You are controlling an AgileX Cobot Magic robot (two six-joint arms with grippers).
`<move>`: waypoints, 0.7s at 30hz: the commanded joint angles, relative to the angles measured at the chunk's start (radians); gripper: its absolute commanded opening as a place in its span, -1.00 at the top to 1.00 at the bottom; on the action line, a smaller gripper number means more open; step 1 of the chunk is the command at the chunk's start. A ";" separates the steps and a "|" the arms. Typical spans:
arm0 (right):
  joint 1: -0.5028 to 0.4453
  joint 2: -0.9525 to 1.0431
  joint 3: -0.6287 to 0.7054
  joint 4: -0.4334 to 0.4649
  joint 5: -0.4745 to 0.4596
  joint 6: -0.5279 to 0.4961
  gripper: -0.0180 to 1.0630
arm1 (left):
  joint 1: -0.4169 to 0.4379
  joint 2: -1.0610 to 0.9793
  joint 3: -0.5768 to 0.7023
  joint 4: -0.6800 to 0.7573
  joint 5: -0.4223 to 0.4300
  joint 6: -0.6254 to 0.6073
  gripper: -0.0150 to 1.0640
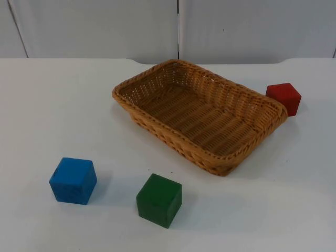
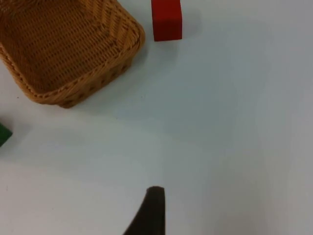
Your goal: Pick up one cube with each hand and place exactly two cubes into the same basket, leaving the remaining cube outside.
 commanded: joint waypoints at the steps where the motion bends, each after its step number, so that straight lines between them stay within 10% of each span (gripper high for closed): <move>1: 0.003 0.021 -0.020 0.014 -0.009 -0.012 -0.54 | 0.001 -0.004 0.004 -0.012 -0.012 -0.005 -0.97; 21: 0.003 0.277 -0.224 0.031 0.009 -0.031 -0.54 | 0.001 0.164 -0.112 -0.045 -0.061 -0.066 -0.97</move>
